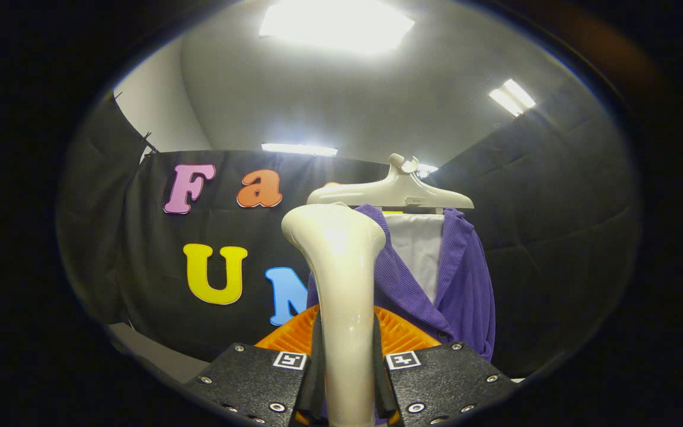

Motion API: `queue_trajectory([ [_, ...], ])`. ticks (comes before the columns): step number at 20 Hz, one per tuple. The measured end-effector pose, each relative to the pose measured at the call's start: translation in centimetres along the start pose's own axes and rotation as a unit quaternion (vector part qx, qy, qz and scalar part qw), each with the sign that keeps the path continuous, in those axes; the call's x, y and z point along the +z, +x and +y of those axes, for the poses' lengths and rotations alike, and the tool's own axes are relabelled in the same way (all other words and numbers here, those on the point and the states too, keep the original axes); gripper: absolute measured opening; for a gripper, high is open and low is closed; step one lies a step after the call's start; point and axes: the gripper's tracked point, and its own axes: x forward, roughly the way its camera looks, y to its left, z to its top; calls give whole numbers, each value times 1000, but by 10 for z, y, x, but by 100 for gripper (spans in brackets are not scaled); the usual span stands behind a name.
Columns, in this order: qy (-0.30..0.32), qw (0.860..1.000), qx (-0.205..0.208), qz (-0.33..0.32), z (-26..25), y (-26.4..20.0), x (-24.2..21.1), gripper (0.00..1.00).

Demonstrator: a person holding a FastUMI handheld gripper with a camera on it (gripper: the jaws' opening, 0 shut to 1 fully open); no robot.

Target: Iron the clothes twice with a garment steamer, once on the left side and once on the right side.

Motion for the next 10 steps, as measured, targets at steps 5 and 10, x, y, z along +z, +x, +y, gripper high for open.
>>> queue_trajectory([
  [5,4,1000,-17,10,-17,24,-22,35],
  [10,4,999,-23,44,-29,31,-60,35],
])
